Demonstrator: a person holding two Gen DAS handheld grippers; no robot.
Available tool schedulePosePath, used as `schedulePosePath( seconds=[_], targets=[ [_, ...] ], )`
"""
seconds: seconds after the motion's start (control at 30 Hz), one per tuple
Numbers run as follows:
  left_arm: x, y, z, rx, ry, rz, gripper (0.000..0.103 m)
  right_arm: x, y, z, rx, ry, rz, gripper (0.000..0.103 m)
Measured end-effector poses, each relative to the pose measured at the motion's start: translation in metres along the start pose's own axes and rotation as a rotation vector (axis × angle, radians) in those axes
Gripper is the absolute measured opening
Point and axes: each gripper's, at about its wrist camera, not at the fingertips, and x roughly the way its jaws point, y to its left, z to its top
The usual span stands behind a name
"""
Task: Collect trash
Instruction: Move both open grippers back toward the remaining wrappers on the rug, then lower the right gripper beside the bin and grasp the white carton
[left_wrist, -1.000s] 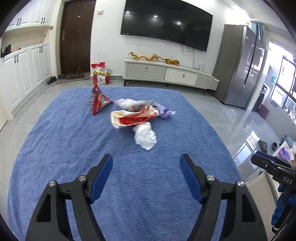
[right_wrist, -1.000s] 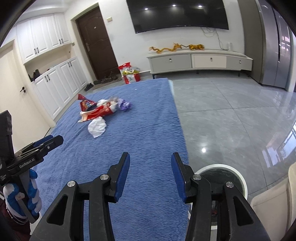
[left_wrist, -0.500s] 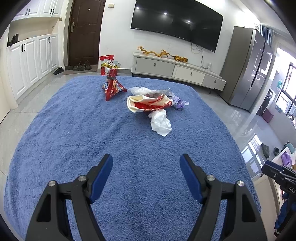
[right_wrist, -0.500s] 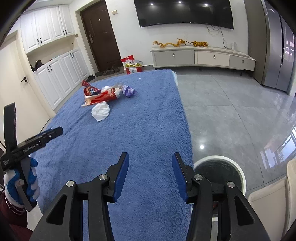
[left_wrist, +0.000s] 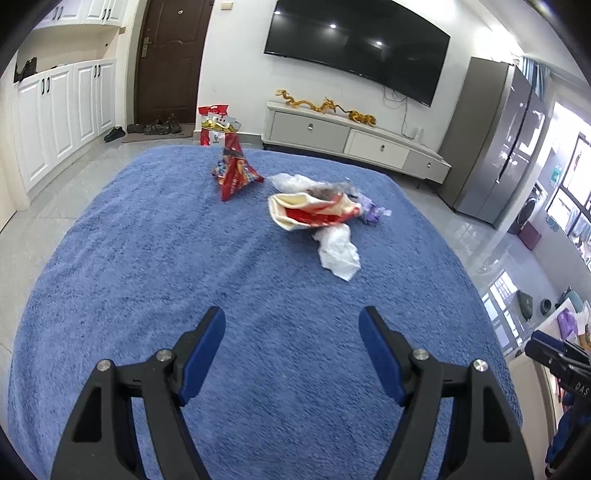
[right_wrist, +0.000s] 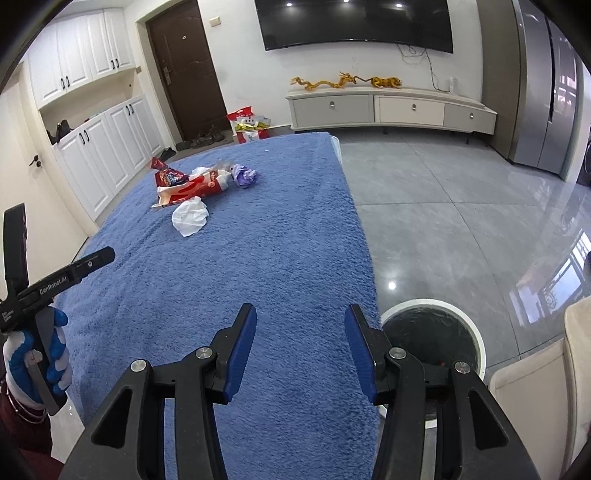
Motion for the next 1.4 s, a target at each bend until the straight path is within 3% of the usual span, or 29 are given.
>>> schedulePosePath(
  seconds=[0.23, 0.43, 0.9, 1.4],
  targets=[
    [0.004, 0.020, 0.007, -0.054, 0.011, 0.016, 0.074, 0.003, 0.017, 0.007, -0.030, -0.013, 0.020, 0.051],
    [0.003, 0.016, 0.006, -0.056, 0.031, 0.022, 0.074, -0.004, 0.018, 0.005, -0.033, -0.039, 0.047, 0.052],
    [-0.011, -0.018, -0.004, 0.102, 0.065, 0.073, 0.074, -0.050, -0.047, -0.020, 0.109, -0.153, 0.005, 0.054],
    [-0.025, -0.035, -0.013, 0.118, 0.049, 0.064, 0.074, -0.086, -0.109, -0.066, 0.206, -0.186, -0.061, 0.055]
  ],
)
